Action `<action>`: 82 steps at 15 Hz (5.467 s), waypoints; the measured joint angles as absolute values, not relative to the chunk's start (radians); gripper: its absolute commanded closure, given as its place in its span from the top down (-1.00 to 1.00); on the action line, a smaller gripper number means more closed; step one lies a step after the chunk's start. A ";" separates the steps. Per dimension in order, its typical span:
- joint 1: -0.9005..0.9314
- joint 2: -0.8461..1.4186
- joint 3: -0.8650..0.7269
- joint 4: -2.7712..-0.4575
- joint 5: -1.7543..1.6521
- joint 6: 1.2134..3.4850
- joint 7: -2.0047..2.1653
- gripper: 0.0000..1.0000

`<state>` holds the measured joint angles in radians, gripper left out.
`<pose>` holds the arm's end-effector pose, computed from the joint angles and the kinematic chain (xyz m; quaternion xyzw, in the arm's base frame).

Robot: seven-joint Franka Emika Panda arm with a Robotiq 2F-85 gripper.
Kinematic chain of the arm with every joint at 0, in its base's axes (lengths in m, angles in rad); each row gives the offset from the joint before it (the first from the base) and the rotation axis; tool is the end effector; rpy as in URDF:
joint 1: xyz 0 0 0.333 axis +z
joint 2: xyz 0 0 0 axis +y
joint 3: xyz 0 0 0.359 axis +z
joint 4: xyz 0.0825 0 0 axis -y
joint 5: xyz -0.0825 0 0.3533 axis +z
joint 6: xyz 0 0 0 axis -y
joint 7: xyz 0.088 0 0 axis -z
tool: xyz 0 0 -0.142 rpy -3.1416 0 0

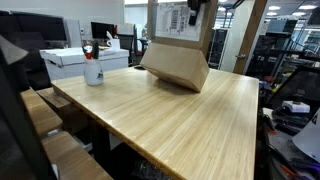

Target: Open the box and spill out the contents

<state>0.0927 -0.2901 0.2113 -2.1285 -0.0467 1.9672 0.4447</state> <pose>0.4239 0.1382 0.5545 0.9947 -0.0648 0.0757 0.0264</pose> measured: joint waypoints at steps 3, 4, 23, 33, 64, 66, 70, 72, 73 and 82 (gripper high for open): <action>0.094 -0.286 0.218 -2.117 -0.047 1.967 0.445 -0.92; 0.095 -0.286 0.221 -2.112 -0.047 1.967 0.445 -0.92; 0.078 -0.281 0.122 -2.097 0.095 1.971 0.445 -0.92; 0.058 -0.280 0.096 -2.160 0.102 1.970 0.445 -0.92; 0.039 -0.195 0.097 -2.244 -0.019 1.881 0.496 -0.93; 0.039 -0.190 0.096 -2.244 -0.018 1.881 0.496 -0.93; 0.041 -0.186 0.097 -2.242 -0.014 1.881 0.496 -0.93; 0.042 -0.189 0.098 -2.235 -0.014 1.881 0.496 -0.93; 0.044 -0.190 0.100 -2.229 -0.014 1.881 0.496 -0.93; 0.076 -0.218 0.147 -2.151 -0.013 1.882 0.496 -0.93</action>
